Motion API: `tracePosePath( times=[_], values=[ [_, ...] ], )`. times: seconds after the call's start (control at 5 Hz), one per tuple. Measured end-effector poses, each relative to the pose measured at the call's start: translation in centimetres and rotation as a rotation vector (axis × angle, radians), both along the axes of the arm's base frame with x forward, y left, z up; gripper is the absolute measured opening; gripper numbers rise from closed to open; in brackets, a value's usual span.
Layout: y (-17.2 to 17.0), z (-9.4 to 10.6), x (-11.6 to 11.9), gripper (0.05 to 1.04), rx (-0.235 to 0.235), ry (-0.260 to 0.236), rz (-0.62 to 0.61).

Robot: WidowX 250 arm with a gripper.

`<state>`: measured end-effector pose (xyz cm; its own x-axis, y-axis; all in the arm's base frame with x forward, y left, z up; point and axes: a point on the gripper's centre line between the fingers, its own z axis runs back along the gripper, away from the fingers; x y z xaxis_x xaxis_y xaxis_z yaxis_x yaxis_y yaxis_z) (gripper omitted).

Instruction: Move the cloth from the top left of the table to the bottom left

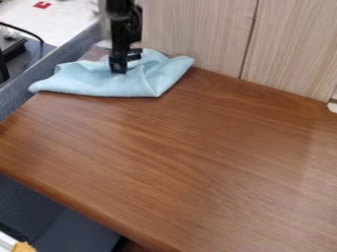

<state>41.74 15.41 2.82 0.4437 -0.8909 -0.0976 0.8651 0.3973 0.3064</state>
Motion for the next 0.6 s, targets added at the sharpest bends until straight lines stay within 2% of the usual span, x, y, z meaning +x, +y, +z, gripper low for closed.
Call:
tracePosePath(
  times=[0.2, 0.4, 0.6],
  values=[
    [-0.2, -1.7, 0.2, 1.0, -0.033, 0.035, 0.003],
    [-0.6, -2.5, 0.6, 1.0, -0.083, 0.055, 0.014],
    [-1.0, -3.2, -0.3, 1.0, -0.149, 0.073, 0.063]
  ],
)
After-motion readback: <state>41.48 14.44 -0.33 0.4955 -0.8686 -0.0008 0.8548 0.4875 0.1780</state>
